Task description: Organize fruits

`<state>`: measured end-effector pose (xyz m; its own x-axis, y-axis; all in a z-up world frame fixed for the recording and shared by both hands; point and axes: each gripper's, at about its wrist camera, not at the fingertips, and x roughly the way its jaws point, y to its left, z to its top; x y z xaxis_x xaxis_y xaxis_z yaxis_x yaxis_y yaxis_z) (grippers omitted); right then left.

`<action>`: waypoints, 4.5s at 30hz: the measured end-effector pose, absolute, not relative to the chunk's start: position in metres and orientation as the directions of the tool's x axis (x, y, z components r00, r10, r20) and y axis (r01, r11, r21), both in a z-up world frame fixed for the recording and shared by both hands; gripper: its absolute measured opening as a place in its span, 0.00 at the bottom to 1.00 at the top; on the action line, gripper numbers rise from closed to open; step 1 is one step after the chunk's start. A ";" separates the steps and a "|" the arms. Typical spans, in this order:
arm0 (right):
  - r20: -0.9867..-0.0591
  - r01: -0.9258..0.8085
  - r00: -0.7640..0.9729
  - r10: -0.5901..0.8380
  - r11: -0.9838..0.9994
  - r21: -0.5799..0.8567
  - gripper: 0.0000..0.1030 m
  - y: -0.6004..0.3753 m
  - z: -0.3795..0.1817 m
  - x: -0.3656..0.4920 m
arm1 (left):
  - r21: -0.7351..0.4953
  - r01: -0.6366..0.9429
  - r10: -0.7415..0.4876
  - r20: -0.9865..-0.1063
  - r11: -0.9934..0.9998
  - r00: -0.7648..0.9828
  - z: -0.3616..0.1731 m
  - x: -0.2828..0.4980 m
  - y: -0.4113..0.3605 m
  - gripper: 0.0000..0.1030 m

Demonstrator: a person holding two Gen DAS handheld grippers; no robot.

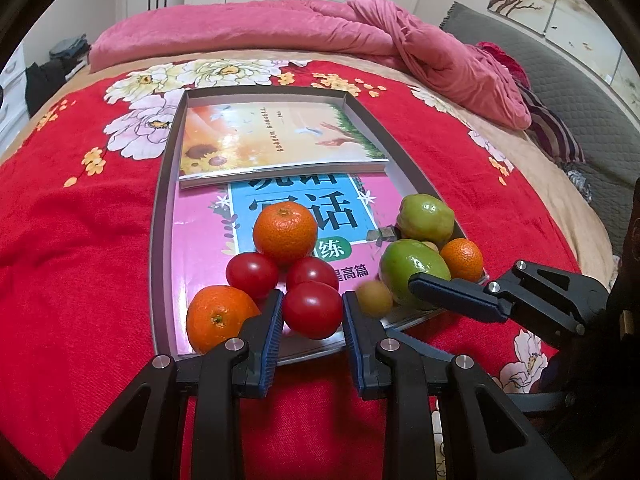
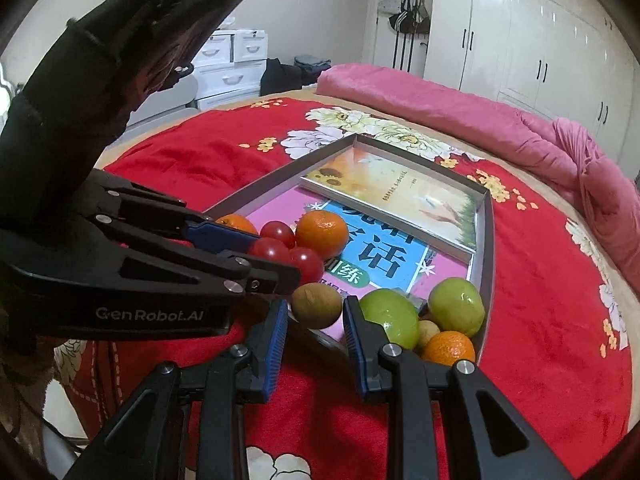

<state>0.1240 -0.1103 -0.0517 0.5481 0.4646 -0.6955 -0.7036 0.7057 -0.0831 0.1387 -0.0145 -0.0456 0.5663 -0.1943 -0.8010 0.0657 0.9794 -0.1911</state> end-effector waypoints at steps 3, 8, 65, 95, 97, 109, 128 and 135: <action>-0.699 -0.704 0.543 0.466 0.706 -0.076 0.31 -0.111 -0.052 0.124 | -0.190 0.065 -0.193 -0.802 0.980 0.566 -0.046 0.139 -0.014 0.29; -0.695 -0.701 0.556 0.457 0.706 -0.097 0.35 -0.111 -0.050 0.120 | -0.190 0.065 -0.194 -0.801 0.980 0.566 -0.046 0.139 -0.014 0.29; -0.662 -0.622 0.635 0.399 0.772 -0.131 0.65 -0.129 -0.038 0.124 | -0.209 0.051 -0.198 -0.783 0.977 0.589 -0.032 0.131 -0.007 0.52; -0.608 -0.560 0.699 0.377 0.817 -0.137 0.81 -0.141 -0.021 0.119 | -0.212 0.062 -0.200 -0.729 0.975 0.655 -0.007 0.117 -0.006 0.74; -0.602 -0.553 0.705 0.375 0.822 -0.136 0.81 -0.143 -0.020 0.118 | -0.209 0.065 -0.199 -0.724 0.976 0.660 -0.005 0.115 -0.006 0.75; -0.564 -0.521 0.739 0.370 0.843 -0.130 0.87 -0.151 -0.007 0.111 | -0.188 0.064 -0.180 -0.713 0.980 0.677 0.005 0.101 -0.007 0.77; -0.561 -0.504 0.731 0.389 0.862 -0.058 0.98 -0.159 0.014 0.084 | -0.175 0.001 -0.132 -0.740 0.985 0.660 0.004 0.051 -0.001 0.77; -0.653 -0.464 0.667 0.359 0.886 0.013 0.98 -0.166 0.004 0.073 | -0.172 -0.048 -0.105 -0.770 0.984 0.629 -0.008 0.030 -0.005 0.77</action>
<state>0.0726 -0.1663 0.0036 0.6668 0.3589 -0.6531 -0.4638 0.8859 0.0133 0.0301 -0.0048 -0.0075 0.6292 -0.1046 -0.7702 -0.0476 0.9839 -0.1725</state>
